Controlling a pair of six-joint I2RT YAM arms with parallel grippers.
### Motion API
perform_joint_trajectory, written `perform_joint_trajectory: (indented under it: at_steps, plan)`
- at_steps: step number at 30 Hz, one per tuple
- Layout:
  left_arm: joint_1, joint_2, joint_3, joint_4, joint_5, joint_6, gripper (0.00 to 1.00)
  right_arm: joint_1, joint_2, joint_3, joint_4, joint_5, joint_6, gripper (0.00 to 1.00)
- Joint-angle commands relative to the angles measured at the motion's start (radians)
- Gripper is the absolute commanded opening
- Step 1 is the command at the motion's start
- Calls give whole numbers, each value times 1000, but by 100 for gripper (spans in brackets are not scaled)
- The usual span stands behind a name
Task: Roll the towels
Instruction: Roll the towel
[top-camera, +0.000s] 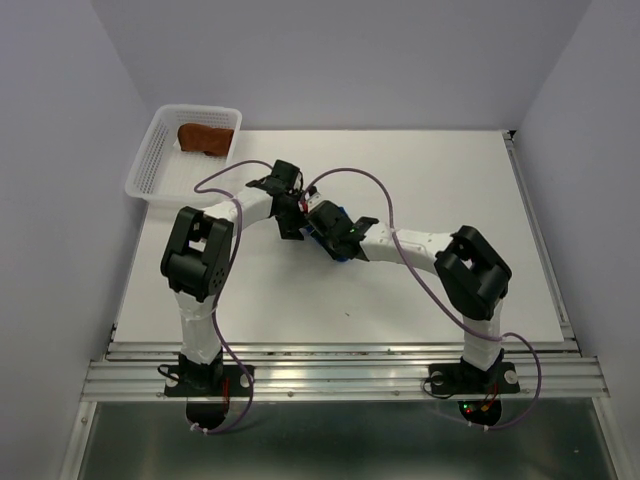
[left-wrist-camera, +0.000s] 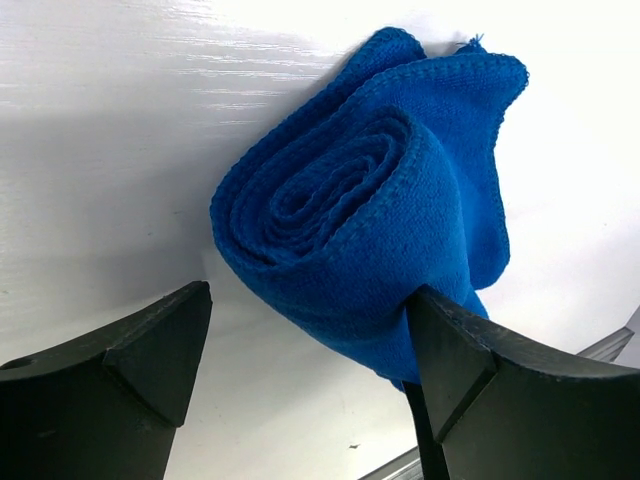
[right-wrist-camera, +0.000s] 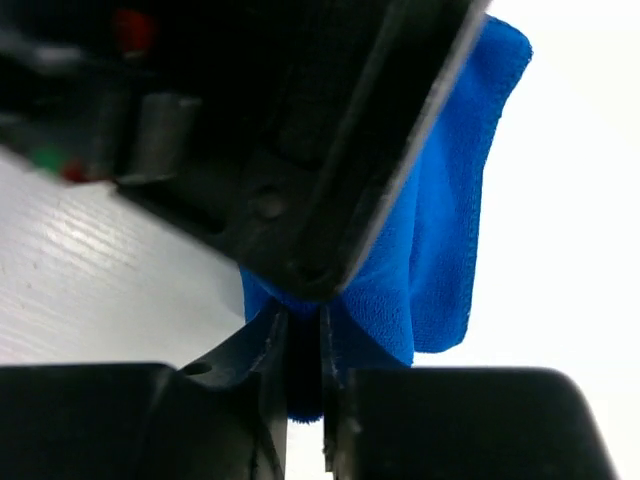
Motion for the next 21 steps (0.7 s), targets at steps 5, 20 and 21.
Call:
perform_joint_trajectory:
  at_steps: [5, 20, 21]
  plan:
    - [6, -141, -1, 35, -19, -17, 93, -28, -25, -12, -15, -101, 152, 6]
    - [45, -230, -59, 103, -50, -77, 99, -272, -69, -33, -20, -678, 235, 5]
    - [46, -229, -60, 107, -45, -78, 99, -298, -66, -32, -18, -704, 238, 5]
